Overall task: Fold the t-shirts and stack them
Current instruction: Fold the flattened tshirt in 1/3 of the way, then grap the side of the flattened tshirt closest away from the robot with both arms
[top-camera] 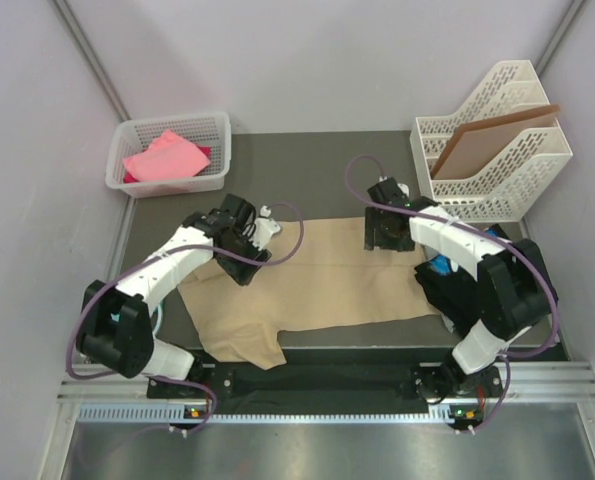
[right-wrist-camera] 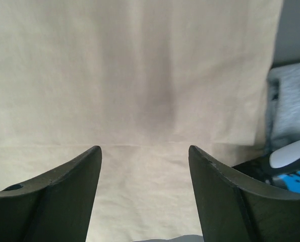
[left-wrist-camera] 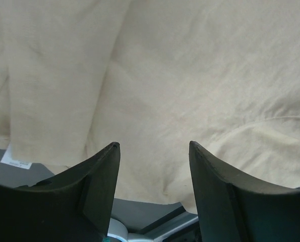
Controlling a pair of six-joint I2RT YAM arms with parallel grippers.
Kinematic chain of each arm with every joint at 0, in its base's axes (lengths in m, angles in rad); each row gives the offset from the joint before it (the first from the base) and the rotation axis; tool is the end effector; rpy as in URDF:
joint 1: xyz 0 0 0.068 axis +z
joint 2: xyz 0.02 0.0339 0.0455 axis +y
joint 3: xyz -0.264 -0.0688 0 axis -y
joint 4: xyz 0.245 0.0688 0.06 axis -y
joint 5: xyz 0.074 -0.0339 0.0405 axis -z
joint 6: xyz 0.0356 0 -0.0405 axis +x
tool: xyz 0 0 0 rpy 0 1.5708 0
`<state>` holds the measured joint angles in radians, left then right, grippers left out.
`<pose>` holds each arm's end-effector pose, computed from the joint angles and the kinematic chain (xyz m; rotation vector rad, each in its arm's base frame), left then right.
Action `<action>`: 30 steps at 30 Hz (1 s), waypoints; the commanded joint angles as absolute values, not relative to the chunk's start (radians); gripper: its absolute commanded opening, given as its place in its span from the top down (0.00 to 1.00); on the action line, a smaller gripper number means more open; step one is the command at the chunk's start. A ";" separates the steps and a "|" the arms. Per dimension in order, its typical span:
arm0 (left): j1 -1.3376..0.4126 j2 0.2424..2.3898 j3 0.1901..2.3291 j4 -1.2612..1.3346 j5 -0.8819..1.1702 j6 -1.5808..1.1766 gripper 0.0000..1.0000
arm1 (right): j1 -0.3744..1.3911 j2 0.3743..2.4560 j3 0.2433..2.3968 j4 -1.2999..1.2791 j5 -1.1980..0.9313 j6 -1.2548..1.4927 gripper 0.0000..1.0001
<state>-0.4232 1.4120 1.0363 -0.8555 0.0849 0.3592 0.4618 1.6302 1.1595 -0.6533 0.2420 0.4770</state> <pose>0.2401 -0.1114 0.2369 1.0872 2.5824 -0.1343 0.2976 0.1386 0.2215 0.0929 2.6358 -0.0150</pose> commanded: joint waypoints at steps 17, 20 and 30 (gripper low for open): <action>-0.609 1.092 0.855 -1.250 0.092 0.509 0.28 | 0.560 1.519 1.020 -0.601 0.230 0.512 0.28; -0.630 1.103 0.850 -1.261 0.071 0.529 0.27 | 0.558 1.505 1.029 -0.614 0.230 0.514 0.27; -0.862 1.250 0.838 -1.249 0.023 0.505 0.28 | 0.555 1.479 1.040 -0.646 0.242 0.531 0.25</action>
<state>-0.7757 1.2167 0.8471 -1.2266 0.0143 0.5205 0.5491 1.5288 1.0134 -0.6346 0.2237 0.5106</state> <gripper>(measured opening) 0.725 0.745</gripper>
